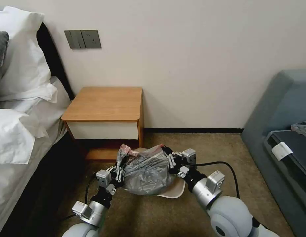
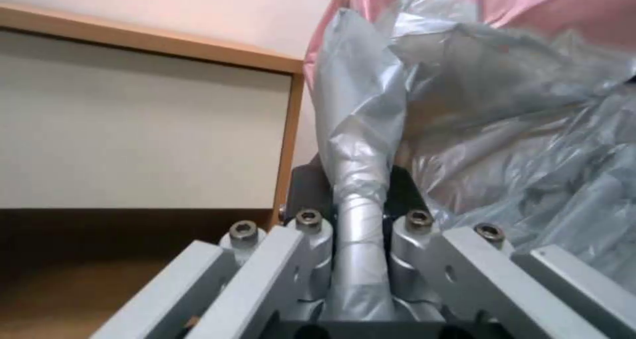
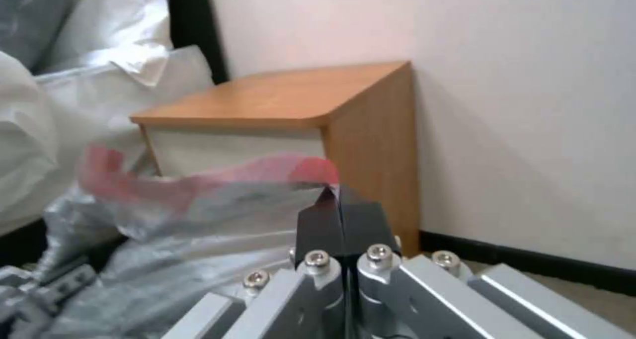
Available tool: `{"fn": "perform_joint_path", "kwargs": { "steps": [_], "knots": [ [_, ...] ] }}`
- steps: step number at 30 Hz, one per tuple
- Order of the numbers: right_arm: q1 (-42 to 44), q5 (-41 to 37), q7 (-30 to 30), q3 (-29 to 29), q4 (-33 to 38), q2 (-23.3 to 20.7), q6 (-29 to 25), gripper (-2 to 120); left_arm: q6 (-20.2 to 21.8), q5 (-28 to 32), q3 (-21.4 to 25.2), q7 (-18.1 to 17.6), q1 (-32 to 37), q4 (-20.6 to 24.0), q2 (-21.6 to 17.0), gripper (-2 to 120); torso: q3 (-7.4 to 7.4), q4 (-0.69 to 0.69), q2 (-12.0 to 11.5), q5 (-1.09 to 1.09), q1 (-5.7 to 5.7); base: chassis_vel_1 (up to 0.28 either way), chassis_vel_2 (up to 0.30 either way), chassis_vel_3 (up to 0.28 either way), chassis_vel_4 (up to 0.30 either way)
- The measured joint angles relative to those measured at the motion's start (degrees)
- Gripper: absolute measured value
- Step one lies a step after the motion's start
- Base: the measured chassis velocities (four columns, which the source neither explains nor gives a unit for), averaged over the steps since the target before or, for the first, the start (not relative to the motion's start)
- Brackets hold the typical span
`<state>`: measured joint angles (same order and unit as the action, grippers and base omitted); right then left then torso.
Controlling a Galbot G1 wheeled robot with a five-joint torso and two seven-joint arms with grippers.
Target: Pick up the garbage bag from the table and place it over the trash can.
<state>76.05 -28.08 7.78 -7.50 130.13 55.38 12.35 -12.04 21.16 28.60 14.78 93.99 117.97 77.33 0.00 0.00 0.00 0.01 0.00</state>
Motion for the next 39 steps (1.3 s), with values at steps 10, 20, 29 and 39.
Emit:
{"fn": "perform_joint_path", "kwargs": {
  "steps": [10,20,29,39],
  "knots": [
    [1.68,-0.73,0.76,-3.33,-0.23,-3.82,-0.27,0,-0.58,3.70,0.71,1.16,-0.56,-0.12,-0.72,4,0.00,0.01,0.00,-0.01,0.00,0.000,0.000,0.000,0.000],
    [2.62,-0.62,1.40,-4.46,-1.12,-5.52,-0.39,0,-0.34,8.10,0.81,0.80,-1.37,-0.24,-1.04,4,0.00,0.00,0.00,-0.01,0.00,0.000,0.000,0.000,0.000],
    [3.95,2.34,1.47,-3.86,-1.50,-5.40,-0.39,14,4.52,11.91,0.34,-6.03,-2.28,1.79,-0.59,4,0.00,0.00,0.00,-0.01,0.00,0.000,0.000,0.000,0.000],
    [6.20,4.66,1.41,-4.52,-2.13,-5.66,-1.21,46,9.62,16.99,0.60,-10.63,-3.35,4.19,-0.29,4,0.00,0.00,0.00,-0.01,0.00,0.000,0.000,0.000,0.000]
  ]
}}
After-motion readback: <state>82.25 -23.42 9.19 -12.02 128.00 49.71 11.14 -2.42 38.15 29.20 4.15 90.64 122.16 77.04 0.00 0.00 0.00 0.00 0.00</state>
